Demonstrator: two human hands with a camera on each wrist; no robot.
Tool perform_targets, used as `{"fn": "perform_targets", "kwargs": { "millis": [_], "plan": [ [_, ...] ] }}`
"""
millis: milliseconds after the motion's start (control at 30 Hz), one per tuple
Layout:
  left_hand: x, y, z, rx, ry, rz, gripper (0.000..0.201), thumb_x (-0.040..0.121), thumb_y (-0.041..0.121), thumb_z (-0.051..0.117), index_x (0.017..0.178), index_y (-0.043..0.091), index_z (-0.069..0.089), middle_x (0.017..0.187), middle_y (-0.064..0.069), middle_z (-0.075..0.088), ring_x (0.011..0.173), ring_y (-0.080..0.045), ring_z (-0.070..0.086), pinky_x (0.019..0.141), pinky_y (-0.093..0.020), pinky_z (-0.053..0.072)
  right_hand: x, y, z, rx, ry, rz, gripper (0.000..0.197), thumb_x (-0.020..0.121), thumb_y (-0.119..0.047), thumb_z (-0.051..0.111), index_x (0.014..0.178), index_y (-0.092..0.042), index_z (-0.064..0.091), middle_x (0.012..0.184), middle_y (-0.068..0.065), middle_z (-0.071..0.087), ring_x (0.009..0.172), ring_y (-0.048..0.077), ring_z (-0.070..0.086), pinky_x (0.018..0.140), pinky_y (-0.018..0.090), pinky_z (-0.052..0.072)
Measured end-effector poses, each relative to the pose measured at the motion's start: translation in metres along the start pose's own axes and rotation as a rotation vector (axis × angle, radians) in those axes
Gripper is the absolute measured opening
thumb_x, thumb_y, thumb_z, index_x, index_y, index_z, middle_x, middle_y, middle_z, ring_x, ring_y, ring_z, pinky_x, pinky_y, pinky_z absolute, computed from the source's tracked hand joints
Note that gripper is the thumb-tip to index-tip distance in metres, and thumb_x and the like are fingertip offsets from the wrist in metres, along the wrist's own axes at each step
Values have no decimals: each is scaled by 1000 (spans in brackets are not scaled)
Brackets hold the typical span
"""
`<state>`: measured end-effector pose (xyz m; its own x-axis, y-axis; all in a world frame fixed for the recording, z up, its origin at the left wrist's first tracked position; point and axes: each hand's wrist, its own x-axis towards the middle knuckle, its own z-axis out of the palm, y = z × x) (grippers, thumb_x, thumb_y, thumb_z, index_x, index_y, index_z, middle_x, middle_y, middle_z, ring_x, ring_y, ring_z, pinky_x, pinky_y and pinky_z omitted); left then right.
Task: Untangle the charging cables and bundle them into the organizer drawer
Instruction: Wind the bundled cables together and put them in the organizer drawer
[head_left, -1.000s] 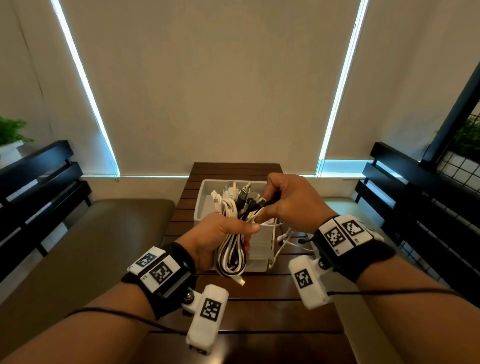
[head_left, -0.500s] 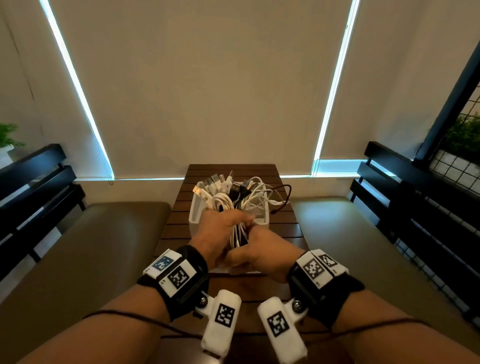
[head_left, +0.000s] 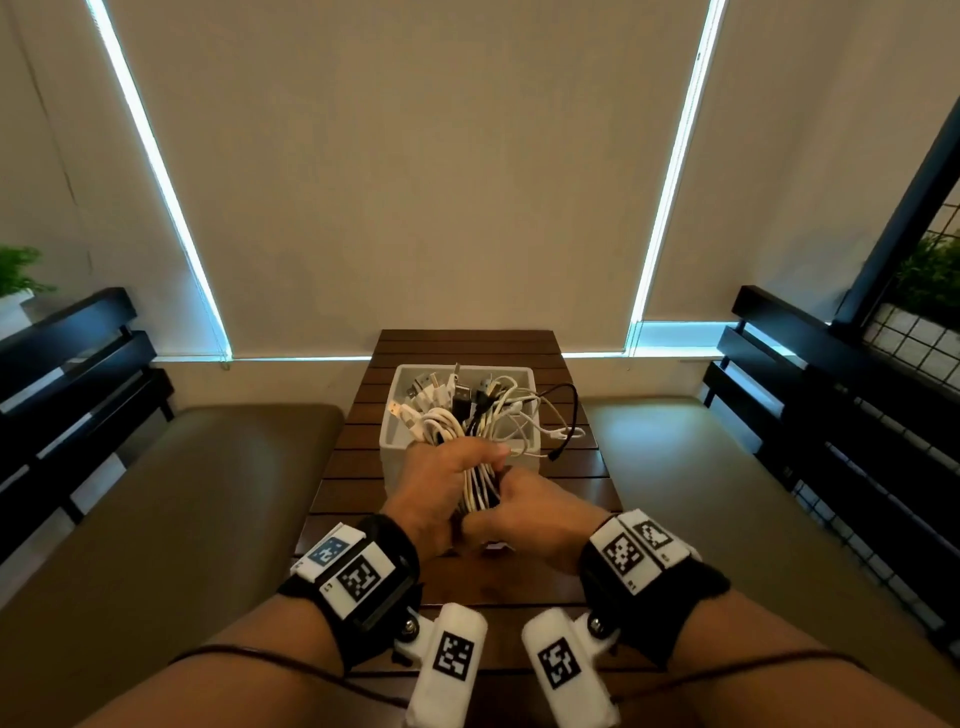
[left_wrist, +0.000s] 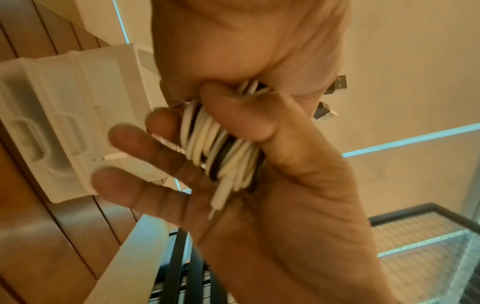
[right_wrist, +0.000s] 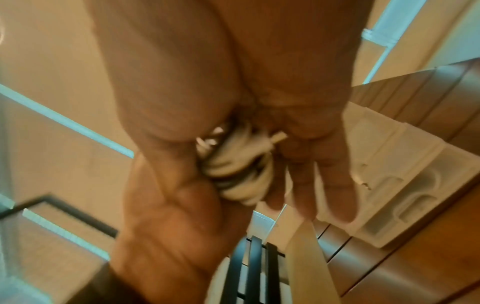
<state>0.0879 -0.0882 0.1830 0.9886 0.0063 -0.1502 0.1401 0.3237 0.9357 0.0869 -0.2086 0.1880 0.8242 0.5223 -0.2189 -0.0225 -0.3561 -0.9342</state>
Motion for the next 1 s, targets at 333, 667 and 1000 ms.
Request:
{"fn": "perform_targets", "kwargs": {
  "millis": [333,667,1000],
  "plan": [
    [-1,0,0,-32,-78,-46,32,83,1,64,114,2,70,112,-9,74,107,-24,69,93,-42,52,9,7,12,155,149,-18,52,52,15,66,101,-1,61,82,16,70,76,35,70,66,47,59],
    [-4,-5,7,-12,-141,-76,30,79,-2,68,108,0,70,103,-12,74,103,-29,69,86,-42,54,8,15,13,132,295,59,71,37,2,55,108,6,56,58,14,49,33,21,45,40,21,35],
    [-8,-17,9,6,-70,-47,32,79,-4,67,111,0,68,97,-14,74,96,-30,71,84,-42,55,4,22,11,159,25,202,44,46,0,78,88,9,68,95,30,69,93,48,66,82,64,52]
  ]
}}
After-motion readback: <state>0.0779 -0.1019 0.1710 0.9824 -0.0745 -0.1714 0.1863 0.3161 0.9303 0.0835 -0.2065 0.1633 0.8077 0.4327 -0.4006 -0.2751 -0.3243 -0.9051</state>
